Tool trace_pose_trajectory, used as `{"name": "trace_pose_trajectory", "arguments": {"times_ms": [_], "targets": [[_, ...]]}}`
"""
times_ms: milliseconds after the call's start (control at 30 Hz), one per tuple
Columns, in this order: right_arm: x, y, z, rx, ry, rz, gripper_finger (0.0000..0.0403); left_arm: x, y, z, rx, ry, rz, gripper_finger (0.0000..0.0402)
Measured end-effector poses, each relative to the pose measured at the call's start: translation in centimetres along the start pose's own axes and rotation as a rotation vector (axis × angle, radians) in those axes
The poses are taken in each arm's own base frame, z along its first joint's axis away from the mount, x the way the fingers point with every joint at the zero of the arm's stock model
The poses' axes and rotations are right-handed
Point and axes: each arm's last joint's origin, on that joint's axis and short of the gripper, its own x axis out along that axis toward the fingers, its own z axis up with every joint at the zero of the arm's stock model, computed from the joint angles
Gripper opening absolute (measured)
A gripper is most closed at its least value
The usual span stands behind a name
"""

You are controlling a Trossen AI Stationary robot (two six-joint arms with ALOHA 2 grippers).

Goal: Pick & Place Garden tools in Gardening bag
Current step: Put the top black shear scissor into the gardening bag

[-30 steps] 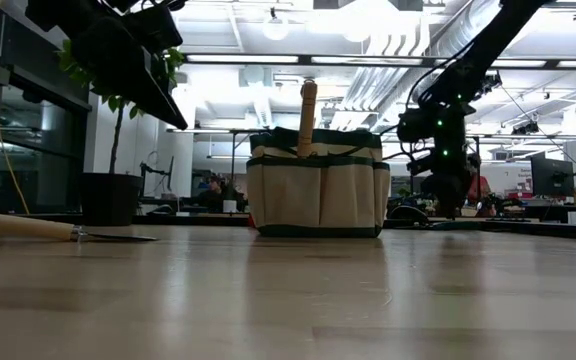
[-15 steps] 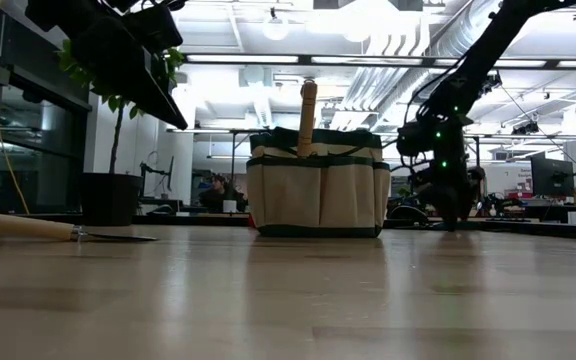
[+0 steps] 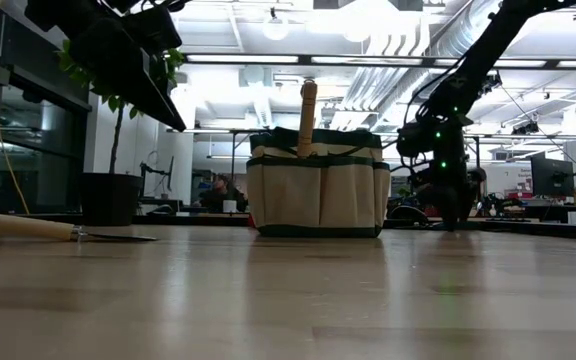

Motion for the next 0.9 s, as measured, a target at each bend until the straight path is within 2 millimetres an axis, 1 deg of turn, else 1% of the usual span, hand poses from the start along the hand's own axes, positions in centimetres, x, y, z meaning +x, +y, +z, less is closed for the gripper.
{"name": "trace_pose_trajectory", "arguments": {"times_ms": [200,400,567,800,900], "targets": [[0.0,0.1,-0.1,0.036,0.002,0.057,0.0189,0.0,0.0,0.0,0.000,0.000,0.000,0.0280],[0.0,0.2,-0.4,0.078,0.036,0.065,0.0146,0.0,0.0,0.0,0.000,0.000,0.000,0.0280],[-0.3,0.8,-0.5,0.047,0.038,0.061,0.0112,0.0,0.0,0.0,0.000,0.001,0.000,0.0280],[-0.7,1.9,-0.6,-0.032,0.051,-0.017,0.0051,0.0,0.0,0.0,0.000,0.001,0.000,0.0280],[-1.2,2.2,-0.4,-0.060,0.057,-0.024,0.0037,0.0,0.0,0.0,0.000,0.001,0.000,0.0280]]}}
